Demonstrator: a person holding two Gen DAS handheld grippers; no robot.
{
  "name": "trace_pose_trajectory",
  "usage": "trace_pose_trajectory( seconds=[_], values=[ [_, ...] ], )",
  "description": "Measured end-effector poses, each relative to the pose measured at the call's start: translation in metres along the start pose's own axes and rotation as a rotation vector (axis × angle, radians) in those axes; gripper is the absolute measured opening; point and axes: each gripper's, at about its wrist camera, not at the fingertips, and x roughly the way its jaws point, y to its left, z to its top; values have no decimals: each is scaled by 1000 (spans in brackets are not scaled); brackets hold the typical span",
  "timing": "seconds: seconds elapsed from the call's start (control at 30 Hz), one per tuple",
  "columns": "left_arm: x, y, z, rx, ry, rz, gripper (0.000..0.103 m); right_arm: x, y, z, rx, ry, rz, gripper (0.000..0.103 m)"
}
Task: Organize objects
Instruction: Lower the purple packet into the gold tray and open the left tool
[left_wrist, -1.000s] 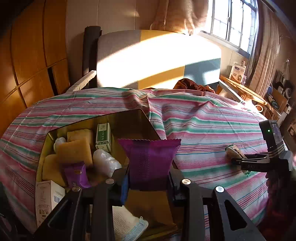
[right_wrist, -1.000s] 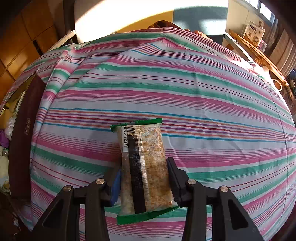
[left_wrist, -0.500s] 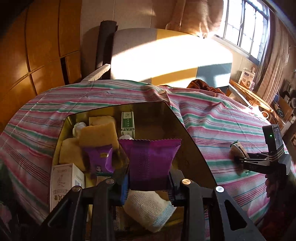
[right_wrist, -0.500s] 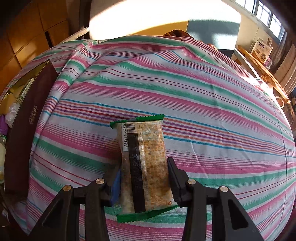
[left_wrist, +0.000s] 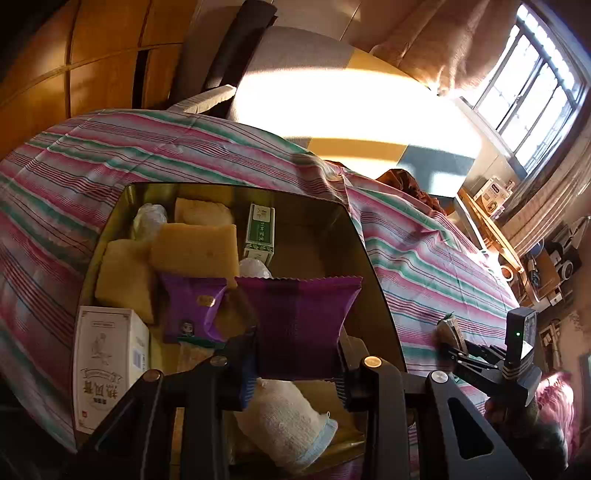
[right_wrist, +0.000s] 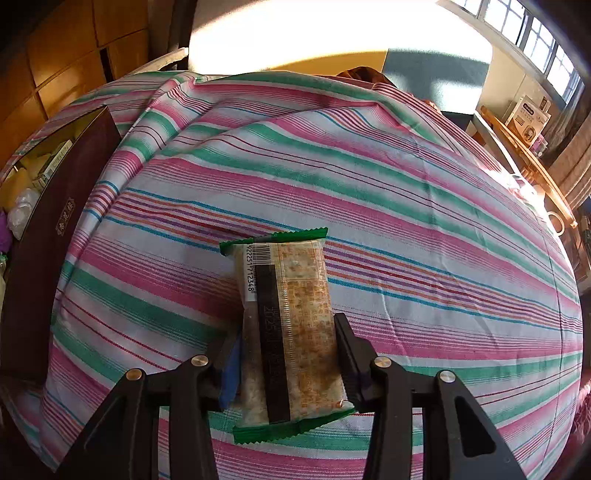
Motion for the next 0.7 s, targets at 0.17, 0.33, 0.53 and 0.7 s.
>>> trace_pose_trajectory(
  seconds=[0.17, 0.33, 0.53, 0.7],
  values=[
    [43, -19, -5, 21, 80, -9, 39, 0, 0, 0, 0, 1, 5, 45],
    [63, -14, -19, 21, 135, 57, 41, 1, 1, 0, 1, 0, 3, 45],
    [36, -1, -23, 50, 56, 120, 50, -2, 4, 2, 14, 10, -7, 45],
    [-5, 6, -17, 75, -67, 194, 70, -34, 31, 16, 31, -63, 86, 45]
  ],
)
